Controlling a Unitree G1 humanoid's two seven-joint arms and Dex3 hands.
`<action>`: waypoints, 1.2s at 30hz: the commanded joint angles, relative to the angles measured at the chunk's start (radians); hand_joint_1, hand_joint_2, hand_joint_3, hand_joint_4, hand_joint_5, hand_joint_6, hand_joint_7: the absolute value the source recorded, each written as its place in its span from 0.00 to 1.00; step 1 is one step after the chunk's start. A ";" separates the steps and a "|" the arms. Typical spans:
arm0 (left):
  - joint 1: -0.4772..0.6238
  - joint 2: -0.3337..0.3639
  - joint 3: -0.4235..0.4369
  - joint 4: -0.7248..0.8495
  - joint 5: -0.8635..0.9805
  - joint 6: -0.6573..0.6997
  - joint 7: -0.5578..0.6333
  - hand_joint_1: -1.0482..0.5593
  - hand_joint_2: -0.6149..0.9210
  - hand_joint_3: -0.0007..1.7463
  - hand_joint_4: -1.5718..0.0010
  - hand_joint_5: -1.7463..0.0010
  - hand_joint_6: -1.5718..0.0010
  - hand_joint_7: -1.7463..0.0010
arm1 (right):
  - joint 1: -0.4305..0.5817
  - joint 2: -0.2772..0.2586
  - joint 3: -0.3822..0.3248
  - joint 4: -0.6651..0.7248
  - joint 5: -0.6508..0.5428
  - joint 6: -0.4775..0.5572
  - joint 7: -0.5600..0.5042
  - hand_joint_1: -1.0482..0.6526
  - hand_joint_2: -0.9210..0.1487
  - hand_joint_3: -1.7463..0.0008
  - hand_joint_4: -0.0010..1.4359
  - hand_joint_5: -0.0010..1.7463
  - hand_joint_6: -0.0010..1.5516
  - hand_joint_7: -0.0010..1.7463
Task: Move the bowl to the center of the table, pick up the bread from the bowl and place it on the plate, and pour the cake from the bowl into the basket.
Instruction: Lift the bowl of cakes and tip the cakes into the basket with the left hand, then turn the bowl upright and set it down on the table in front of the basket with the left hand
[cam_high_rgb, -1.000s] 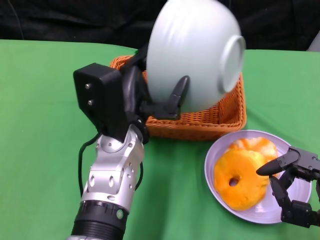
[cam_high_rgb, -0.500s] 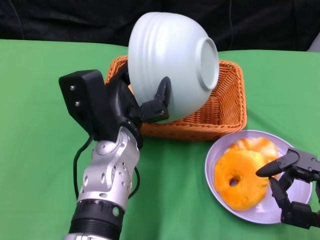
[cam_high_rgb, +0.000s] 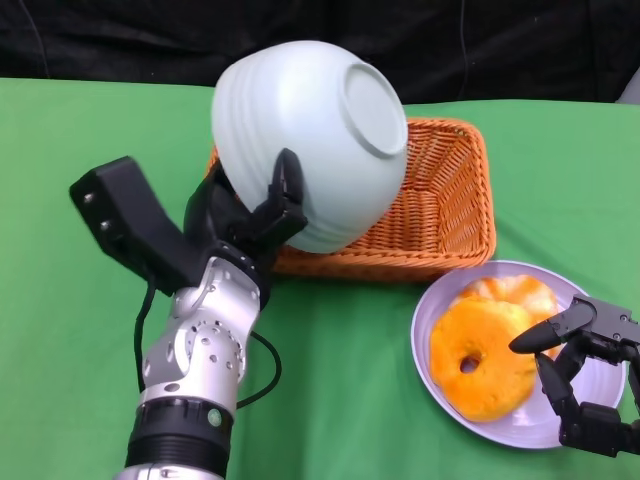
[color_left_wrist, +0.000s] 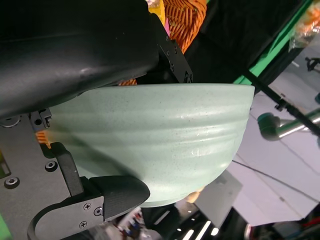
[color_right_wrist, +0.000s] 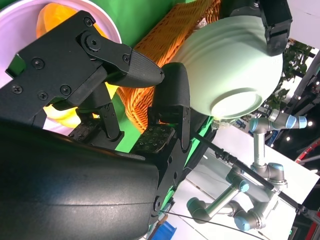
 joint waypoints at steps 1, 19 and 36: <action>-0.149 -0.123 0.024 0.006 -0.066 0.011 0.004 0.53 0.61 0.94 0.32 0.00 0.46 0.00 | -0.001 -0.001 0.000 0.006 0.006 -0.005 0.003 0.51 0.45 0.34 0.63 0.82 0.56 0.62; -0.158 -0.118 0.049 -0.010 -0.263 0.049 -0.044 0.48 0.64 0.93 0.31 0.00 0.50 0.00 | -0.006 -0.003 -0.005 0.023 -0.007 -0.018 -0.004 0.51 0.47 0.32 0.63 0.84 0.56 0.62; -0.093 -0.067 -0.046 -0.055 -0.155 -0.024 -0.225 0.50 0.62 0.97 0.30 0.00 0.44 0.00 | -0.002 -0.002 -0.003 0.019 0.000 -0.012 0.002 0.51 0.47 0.32 0.63 0.83 0.56 0.62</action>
